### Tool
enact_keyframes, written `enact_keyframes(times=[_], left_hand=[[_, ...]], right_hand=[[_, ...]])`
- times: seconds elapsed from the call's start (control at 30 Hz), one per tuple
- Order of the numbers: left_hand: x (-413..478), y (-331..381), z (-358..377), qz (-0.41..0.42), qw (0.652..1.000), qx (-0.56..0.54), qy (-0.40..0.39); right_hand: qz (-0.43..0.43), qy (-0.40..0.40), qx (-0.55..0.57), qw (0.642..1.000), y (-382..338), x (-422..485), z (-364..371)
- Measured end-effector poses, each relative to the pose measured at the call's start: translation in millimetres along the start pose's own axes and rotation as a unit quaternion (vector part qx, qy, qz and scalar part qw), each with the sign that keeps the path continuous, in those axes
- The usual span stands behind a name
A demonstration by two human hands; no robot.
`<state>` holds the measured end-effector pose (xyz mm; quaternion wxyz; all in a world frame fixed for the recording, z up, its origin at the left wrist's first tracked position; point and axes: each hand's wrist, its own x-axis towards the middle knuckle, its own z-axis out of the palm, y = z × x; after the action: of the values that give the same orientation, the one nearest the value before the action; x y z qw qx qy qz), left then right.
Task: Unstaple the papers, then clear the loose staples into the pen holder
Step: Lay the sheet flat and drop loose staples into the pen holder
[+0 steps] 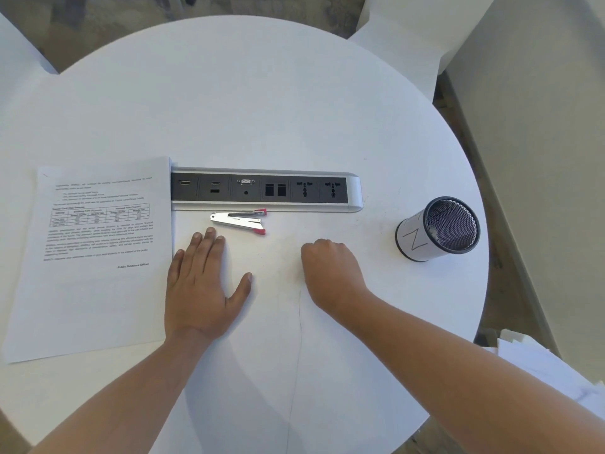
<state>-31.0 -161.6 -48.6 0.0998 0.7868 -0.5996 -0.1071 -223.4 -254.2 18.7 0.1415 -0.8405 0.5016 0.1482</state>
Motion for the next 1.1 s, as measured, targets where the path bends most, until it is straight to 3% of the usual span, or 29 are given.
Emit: enact_keyframes(times=[0.07,0.13,0.2,0.3,0.37,0.43,0.6,0.7,0.83,0.93,1.1], left_hand=[[0,0,0,0.001,1.0,0.001,-0.002],[-1,0,0,0.001,1.0,0.001,-0.002],[0,0,0,0.002,1.0,0.002,-0.001],[0,-1,1,0.002,1.0,0.001,-0.001],[0,-1,1,0.002,1.0,0.002,-0.003],[0,-2,1,0.003,1.0,0.002,-0.003],[-1,-3,0,0.007,1.0,0.01,-0.003],[-1,-1,0,0.009,1.0,0.014,0.001],[0,-1,1,0.01,1.0,0.008,-0.002],[1,-2,1,0.014,1.0,0.009,-0.005],[0,-2,1,0.011,1.0,0.011,-0.002]], right_hand=[[0.04,-0.004,0.075,0.996,5,3,5],[0.14,-0.021,0.275,0.951,15,5,2],[0.227,-0.035,0.483,0.845,26,0,-10],[0.248,-0.006,0.684,0.686,47,-14,-34],[0.252,0.045,0.717,0.649,62,-27,-56],[0.253,0.101,0.694,0.666,83,-40,-77],[0.321,0.203,0.479,0.791,145,-57,-101],[0.351,0.204,0.392,0.825,169,-58,-94],[0.322,0.185,0.317,0.873,180,-57,-89],[0.305,0.183,0.256,0.899,181,-55,-90],[0.295,0.175,0.262,0.902,181,-54,-87]])
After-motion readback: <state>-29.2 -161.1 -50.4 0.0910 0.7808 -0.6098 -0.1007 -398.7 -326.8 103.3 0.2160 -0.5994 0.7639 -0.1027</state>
